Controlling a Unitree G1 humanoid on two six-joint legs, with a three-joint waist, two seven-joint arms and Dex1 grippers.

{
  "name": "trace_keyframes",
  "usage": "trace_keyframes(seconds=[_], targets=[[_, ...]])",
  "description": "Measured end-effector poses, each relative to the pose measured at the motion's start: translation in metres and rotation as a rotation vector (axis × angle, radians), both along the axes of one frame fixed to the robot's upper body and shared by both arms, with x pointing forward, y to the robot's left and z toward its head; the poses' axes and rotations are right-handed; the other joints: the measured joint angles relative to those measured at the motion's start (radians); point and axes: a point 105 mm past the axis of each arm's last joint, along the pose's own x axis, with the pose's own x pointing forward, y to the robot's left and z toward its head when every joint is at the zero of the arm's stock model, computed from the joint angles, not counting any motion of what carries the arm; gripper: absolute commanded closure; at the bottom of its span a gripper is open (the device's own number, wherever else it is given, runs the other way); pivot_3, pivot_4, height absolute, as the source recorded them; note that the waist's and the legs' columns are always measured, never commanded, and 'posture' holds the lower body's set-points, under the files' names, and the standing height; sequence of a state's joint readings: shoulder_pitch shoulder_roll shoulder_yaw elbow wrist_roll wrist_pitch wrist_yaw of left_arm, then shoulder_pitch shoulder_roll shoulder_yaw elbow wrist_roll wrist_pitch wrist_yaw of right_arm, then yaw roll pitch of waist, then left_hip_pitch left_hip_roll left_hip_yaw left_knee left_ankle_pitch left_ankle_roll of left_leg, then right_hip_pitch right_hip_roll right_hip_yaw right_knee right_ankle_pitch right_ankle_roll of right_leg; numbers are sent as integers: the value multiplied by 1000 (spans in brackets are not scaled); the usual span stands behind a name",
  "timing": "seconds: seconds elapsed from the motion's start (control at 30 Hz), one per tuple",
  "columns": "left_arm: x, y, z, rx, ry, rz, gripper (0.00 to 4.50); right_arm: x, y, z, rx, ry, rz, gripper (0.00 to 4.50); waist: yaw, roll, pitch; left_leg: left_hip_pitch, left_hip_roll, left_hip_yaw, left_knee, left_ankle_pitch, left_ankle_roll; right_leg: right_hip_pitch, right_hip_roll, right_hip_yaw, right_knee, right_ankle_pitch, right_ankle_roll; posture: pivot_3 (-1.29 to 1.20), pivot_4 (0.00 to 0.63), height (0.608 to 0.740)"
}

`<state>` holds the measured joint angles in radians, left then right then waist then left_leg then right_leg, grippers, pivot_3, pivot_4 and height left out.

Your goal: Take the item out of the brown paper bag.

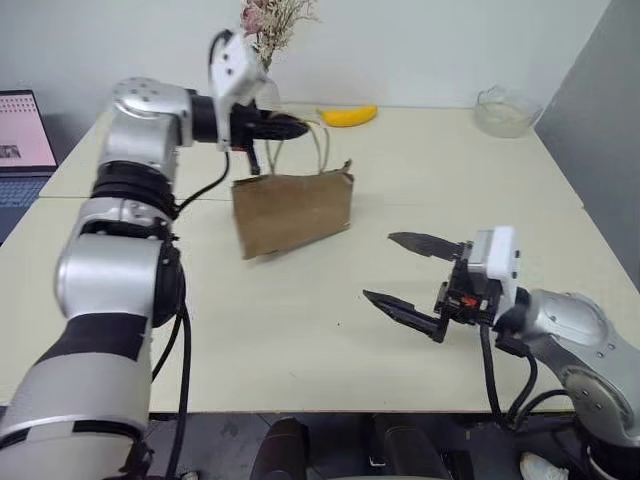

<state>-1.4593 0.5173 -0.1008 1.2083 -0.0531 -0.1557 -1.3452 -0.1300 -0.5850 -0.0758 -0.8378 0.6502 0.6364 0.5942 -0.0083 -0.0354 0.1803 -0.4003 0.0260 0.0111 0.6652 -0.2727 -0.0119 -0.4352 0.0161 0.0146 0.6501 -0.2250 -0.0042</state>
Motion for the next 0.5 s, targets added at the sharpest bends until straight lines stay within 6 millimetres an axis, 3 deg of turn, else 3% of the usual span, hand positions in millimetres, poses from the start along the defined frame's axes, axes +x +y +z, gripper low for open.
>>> trace_keyframes(seconds=[0.23, 0.5], targets=[[-3, -34, -4, 61, -49, -94, 4466, -5, -4, -2, 7, 5, -103, 0, 0, 0, 0, 0, 0, 0, 1, 0, 0, 0, 1, 0, 2, 0, 0, 0, 150, 740], [8, -38, -11, 119, -148, -14, 4466, 1, -15, -9, -4, 39, -211, 0, 1, -1, 0, 1, -1, 0, 3, 0, 0, 0, 0, 1, 5, 0, 0, 0, 150, 740]])
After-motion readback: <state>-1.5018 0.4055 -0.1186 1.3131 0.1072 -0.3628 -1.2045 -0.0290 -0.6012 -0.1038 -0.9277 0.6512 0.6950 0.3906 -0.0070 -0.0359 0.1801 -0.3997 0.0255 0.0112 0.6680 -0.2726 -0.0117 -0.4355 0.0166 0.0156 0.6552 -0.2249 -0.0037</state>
